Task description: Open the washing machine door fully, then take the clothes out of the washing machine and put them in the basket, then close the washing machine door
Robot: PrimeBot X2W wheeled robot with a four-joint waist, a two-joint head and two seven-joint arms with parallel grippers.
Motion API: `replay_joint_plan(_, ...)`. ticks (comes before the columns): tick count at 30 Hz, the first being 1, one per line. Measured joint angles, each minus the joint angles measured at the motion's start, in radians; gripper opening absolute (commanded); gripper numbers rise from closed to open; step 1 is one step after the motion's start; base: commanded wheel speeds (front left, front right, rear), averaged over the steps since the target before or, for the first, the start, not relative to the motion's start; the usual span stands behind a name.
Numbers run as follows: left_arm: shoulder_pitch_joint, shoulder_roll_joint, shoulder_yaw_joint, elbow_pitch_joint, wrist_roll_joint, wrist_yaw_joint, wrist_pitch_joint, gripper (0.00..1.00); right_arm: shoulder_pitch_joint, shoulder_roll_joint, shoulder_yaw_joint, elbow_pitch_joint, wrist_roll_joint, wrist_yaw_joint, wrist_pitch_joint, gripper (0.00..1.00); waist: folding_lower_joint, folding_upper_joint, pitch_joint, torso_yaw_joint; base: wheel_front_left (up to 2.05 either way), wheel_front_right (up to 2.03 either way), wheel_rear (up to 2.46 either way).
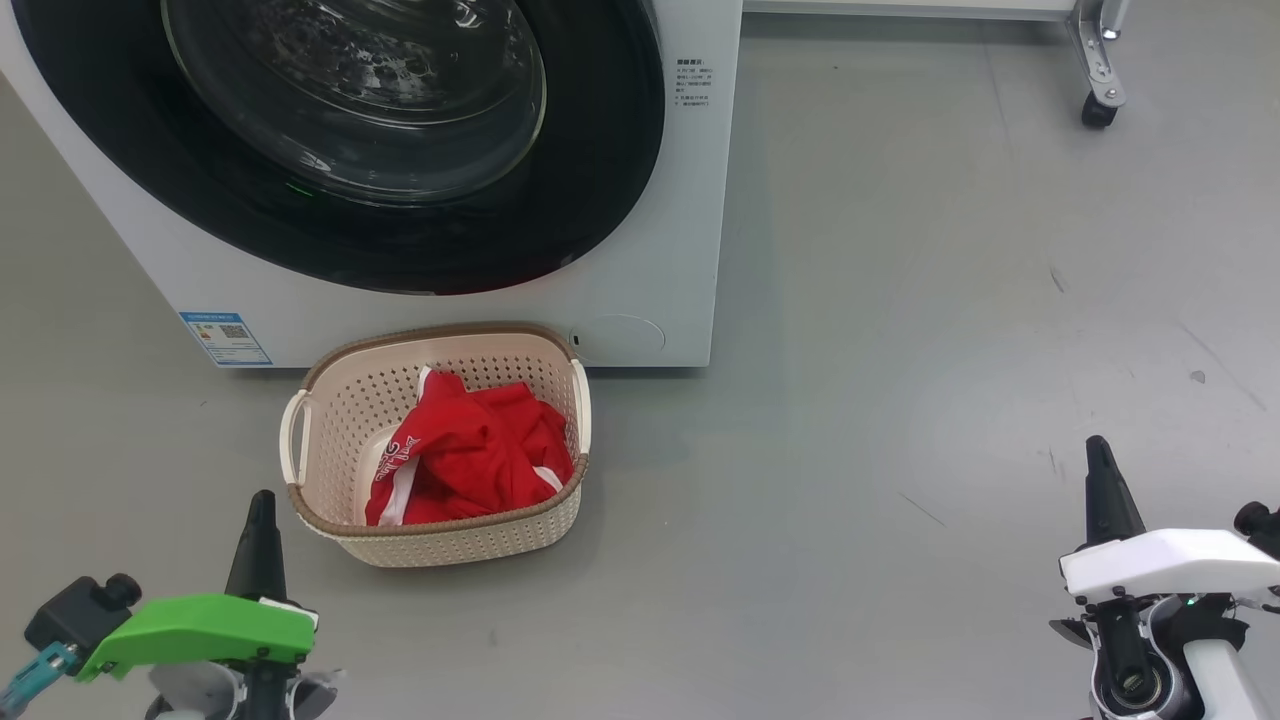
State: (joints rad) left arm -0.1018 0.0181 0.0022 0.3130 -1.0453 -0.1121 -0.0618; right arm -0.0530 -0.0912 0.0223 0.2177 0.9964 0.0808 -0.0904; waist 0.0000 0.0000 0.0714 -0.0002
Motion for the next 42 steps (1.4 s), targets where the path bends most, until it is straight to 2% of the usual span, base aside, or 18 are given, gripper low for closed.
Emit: replay_joint_plan(42,0.001,0.008,0.063,-0.030,-0.490,-0.008,0.144,0.00,-0.002,0.013,-0.087,0.049,0.567,0.031,0.135,0.00,0.0000,0.0000,-0.061,0.000,0.00,0.00,0.00)
